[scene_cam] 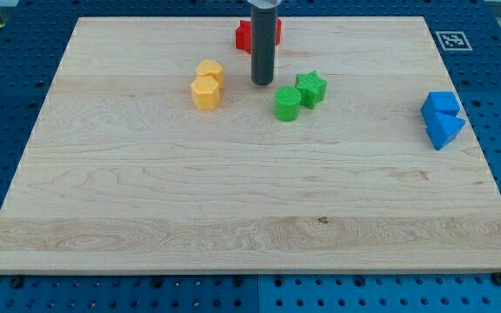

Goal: Push the green circle left to the blue triangle

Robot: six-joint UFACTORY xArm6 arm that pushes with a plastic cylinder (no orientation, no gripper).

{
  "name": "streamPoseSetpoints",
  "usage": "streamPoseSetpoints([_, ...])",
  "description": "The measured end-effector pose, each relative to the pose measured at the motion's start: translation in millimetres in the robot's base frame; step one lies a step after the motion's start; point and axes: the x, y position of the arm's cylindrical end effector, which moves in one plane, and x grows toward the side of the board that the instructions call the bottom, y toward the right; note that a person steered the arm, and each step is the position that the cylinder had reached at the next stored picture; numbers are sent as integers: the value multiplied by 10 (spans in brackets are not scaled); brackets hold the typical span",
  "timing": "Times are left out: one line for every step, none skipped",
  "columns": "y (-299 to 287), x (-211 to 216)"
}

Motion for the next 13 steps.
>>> streamPoseSetpoints([0,198])
streamPoseSetpoints([247,378])
streamPoseSetpoints([300,422])
streamPoseSetpoints([414,543])
streamPoseSetpoints([488,596])
streamPoseSetpoints([682,653])
streamPoseSetpoints([740,656])
streamPoseSetpoints([779,656])
streamPoseSetpoints([871,656])
streamPoseSetpoints([878,656])
streamPoseSetpoints([905,671])
streamPoseSetpoints([958,723])
streamPoseSetpoints([958,725])
